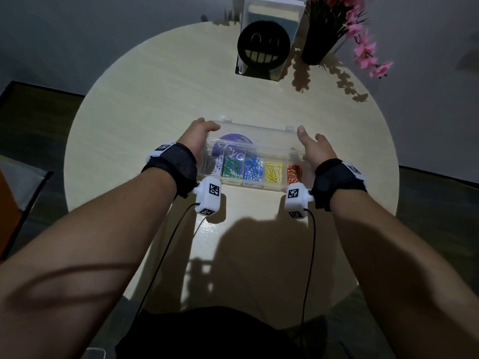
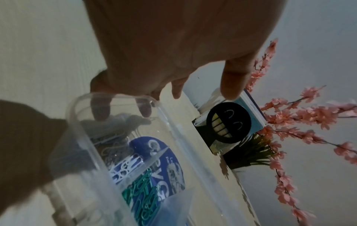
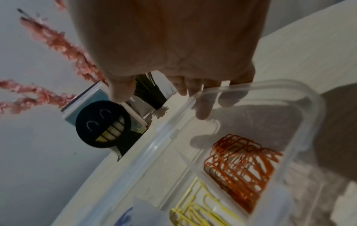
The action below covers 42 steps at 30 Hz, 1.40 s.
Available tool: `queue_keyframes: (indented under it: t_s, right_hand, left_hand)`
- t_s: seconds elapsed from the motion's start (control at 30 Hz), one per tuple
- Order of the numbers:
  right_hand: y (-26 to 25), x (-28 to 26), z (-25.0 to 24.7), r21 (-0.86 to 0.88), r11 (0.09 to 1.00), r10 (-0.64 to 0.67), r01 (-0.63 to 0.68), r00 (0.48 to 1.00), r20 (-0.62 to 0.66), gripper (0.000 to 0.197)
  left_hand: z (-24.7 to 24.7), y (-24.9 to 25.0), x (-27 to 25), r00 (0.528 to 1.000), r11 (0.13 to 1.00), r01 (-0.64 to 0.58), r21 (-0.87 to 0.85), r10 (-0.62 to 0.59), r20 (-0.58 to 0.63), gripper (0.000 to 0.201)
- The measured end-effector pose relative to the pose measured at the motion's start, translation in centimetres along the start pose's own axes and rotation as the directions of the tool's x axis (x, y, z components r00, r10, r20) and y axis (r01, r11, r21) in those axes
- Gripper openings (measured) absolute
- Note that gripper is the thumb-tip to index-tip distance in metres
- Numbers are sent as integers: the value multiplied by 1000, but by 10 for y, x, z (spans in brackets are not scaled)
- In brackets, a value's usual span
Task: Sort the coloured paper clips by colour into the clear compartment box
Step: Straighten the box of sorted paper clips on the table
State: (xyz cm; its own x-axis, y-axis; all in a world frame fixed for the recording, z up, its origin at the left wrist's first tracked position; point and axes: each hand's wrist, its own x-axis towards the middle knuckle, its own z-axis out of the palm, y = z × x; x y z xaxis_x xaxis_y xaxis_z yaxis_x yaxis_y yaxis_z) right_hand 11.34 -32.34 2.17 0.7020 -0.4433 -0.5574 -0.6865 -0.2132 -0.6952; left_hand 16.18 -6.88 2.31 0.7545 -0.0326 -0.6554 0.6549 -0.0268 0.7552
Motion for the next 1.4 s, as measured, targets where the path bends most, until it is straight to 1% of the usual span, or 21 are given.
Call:
queue_keyframes:
  t_s: [0.07, 0.1, 0.13, 0.2, 0.23, 0.4, 0.47, 0.5, 0.53, 0.6, 0.63, 0.7, 0.73, 0.8, 0.87, 0.93, 1.0, 1.1, 1.2, 1.3, 1.4]
  right_hand:
    - [-2, -5, -2, 146, 989, 13, -9, 1000, -28, 98]
    - [0, -7, -3, 248, 969, 29, -19, 999, -39, 98]
    - [3, -11, -5, 353, 935, 30, -12, 999, -46, 91]
    - [12, -17, -10, 511, 858, -16, 50, 997, -71, 72]
    - [18, -21, -12, 553, 831, -20, 63, 996, -84, 66]
    - [44, -44, -18, 596, 802, -25, 38, 999, -30, 34]
    - [45, -55, -18, 600, 798, -57, 48, 998, -5, 25]
    - [46, -58, -16, 554, 830, -85, 68, 996, 4, 20]
    - [50, -61, -14, 444, 890, -119, 101, 993, 11, 19]
    - [60, -64, -8, 145, 970, -200, 197, 980, 7, 24]
    - [65, -63, -6, -15, 969, -247, 247, 969, 10, 28]
    - [71, -66, -6, -262, 906, -340, 332, 940, 17, 32]
    - [72, -69, -5, -311, 878, -380, 364, 925, 9, 33]
    - [75, -73, 0, -411, 803, -460, 431, 888, 32, 35]
    - [79, -79, 9, -590, 655, -510, 472, 852, 117, 41]
    - [86, -78, 15, -670, 564, -524, 482, 837, 160, 46]
    - [86, -80, 18, -704, 530, -533, 473, 831, 158, 46]
    - [84, -81, 20, -789, 427, -539, 443, 825, 172, 48]
    - [86, -79, 23, -847, 335, -526, 413, 828, 196, 56]
    - [90, -77, 25, -855, 328, -530, 401, 827, 184, 61]
    - [87, -78, 22, -831, 358, -537, 426, 822, 190, 51]
  left_hand:
    - [-2, 0, -3, 999, 978, -7, -210, -1, -41, 50]
    - [-4, 0, -4, 998, 960, -16, -279, -1, -60, 41]
    - [-7, 0, -4, 998, 951, -29, -307, 10, -64, 39]
    - [-15, -4, -3, 998, 959, -66, -276, 61, -26, 45]
    - [-20, -7, -4, 997, 968, -76, -239, 75, -10, 47]
    - [-38, -13, -19, 997, 991, -64, -118, 70, 42, 37]
    - [-40, -17, -27, 996, 996, -83, -29, 84, 40, 24]
    - [-41, -21, -28, 992, 990, -123, 71, 120, 40, 19]
    - [-41, -25, -29, 985, 966, -169, 196, 163, 48, 22]
    - [-42, -35, -32, 975, 873, -217, 437, 215, 55, 30]
    - [-43, -39, -35, 971, 818, -223, 530, 233, 49, 32]
    - [-43, -46, -41, 950, 674, -259, 692, 308, 56, 38]
    - [-43, -50, -44, 934, 592, -288, 753, 348, 84, 42]
    - [-41, -55, -48, 912, 449, -341, 826, 370, 175, 47]
    - [-38, -61, -51, 904, 339, -375, 863, 339, 260, 48]
    - [-37, -64, -52, 908, 305, -367, 879, 325, 266, 48]
    - [-35, -65, -52, 905, 269, -355, 895, 340, 256, 48]
    - [-27, -63, -52, 903, 166, -324, 931, 348, 252, 42]
    - [-17, -65, -54, 899, 74, -286, 955, 367, 241, 42]
    - [-17, -70, -52, 886, 43, -270, 962, 402, 230, 38]
    - [-17, -74, -53, 874, 16, -282, 959, 417, 250, 43]
